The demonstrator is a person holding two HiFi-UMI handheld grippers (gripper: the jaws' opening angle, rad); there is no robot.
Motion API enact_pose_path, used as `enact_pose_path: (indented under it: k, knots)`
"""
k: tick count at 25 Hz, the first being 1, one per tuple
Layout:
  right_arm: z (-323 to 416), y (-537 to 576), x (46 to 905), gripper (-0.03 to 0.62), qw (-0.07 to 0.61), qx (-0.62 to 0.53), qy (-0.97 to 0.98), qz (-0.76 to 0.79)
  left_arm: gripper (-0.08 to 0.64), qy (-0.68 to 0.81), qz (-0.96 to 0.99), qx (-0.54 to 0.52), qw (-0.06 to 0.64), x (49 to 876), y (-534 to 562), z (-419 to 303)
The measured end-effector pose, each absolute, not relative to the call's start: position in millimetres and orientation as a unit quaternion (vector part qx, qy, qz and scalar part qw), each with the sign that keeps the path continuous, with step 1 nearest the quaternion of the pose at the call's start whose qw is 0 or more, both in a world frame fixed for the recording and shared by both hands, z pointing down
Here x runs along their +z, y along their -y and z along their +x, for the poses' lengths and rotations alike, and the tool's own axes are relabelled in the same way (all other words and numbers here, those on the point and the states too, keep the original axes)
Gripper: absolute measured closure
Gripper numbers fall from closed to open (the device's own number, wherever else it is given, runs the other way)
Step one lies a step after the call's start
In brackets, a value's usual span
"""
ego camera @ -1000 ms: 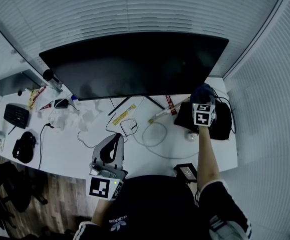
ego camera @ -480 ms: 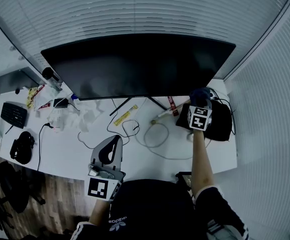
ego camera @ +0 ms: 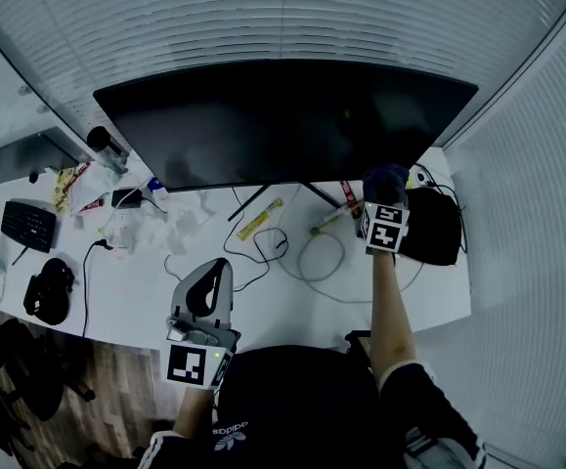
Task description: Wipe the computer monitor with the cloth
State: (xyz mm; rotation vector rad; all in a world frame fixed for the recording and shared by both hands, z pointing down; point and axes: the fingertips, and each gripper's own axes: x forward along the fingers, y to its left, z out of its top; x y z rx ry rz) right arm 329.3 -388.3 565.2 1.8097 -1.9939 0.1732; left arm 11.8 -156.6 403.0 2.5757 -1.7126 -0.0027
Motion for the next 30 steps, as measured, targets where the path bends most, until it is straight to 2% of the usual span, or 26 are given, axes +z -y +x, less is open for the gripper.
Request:
enact_pose_path:
  k: [30]
  knots:
    - [135,365,567,0.545,0.208,0.065,0.756,0.617,0.555,0.583,0.813,-0.003,0.006,385,116,-146]
